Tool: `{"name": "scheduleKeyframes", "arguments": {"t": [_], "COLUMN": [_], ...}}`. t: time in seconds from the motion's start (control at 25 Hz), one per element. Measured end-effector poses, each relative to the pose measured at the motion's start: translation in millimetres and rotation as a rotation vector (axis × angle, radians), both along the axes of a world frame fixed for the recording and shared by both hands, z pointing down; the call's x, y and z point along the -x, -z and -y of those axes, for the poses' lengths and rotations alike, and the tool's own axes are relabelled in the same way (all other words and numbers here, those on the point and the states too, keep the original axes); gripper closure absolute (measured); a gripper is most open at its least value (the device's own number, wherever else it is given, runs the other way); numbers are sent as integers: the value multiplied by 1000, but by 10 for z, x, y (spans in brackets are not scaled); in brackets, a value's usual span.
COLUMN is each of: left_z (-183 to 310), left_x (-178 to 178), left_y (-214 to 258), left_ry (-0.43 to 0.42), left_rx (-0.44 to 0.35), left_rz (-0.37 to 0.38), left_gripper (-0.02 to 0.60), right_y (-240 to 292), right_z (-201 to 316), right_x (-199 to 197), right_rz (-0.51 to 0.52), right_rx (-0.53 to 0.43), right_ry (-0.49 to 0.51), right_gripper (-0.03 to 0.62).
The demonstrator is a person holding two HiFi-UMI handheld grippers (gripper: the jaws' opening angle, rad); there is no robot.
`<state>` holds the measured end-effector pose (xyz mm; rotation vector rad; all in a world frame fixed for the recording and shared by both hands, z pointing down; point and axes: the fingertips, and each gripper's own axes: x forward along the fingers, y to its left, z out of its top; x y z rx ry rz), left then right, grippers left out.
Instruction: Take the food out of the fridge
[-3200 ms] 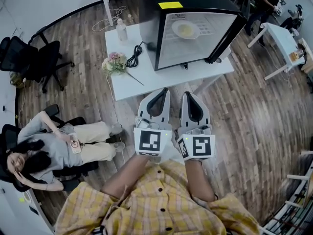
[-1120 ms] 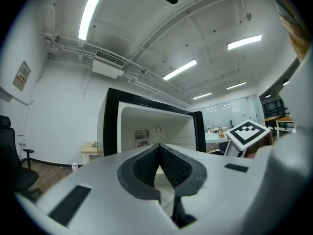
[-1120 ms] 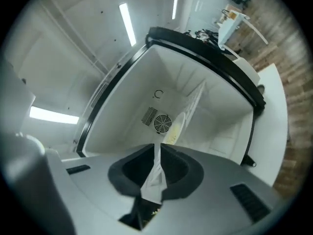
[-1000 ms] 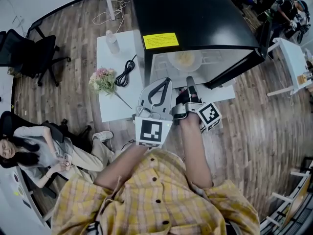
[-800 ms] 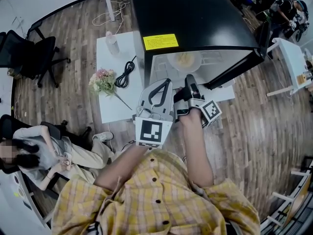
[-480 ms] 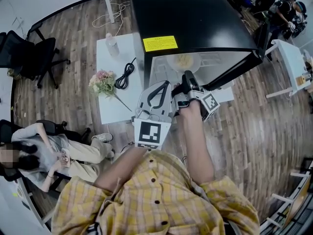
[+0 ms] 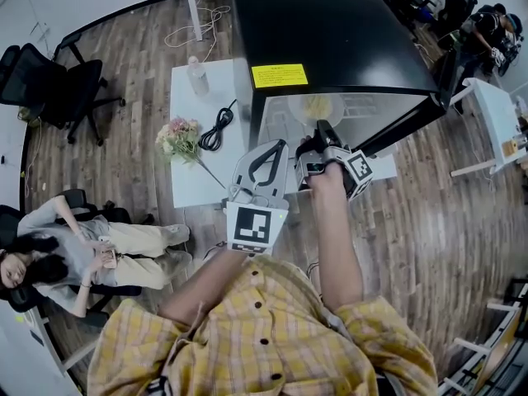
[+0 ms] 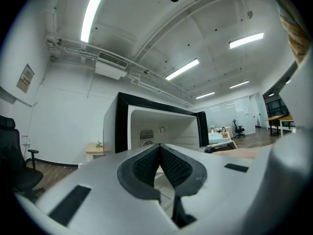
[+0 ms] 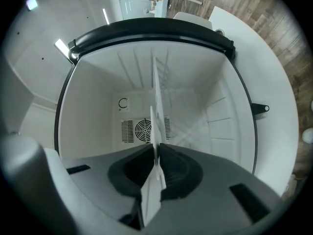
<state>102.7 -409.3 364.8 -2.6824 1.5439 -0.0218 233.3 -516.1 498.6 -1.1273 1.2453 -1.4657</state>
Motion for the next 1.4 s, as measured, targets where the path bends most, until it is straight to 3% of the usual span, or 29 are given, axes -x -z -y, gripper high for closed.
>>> {"name": "scheduleKeyframes", "arguments": {"t": [0.48,0.84,1.4], "left_z": [-71,-158,-242], "left_x": [59,6,-63], "left_y": [-53,-78,-130], "left_ry": [31,24,-5], "left_rx": [12,21,28], "left_rz": [-2,-16,-15], "left_gripper": [572,572,573], "right_y": [111,428,655], "right_z": [-221,-482,-1024], "right_x": [65,0,230], "right_rz": [-4,0,-11], "right_rx": [46,-18,-58], "right_ry": [20,18,63], "right_gripper": [576,577,577]}}
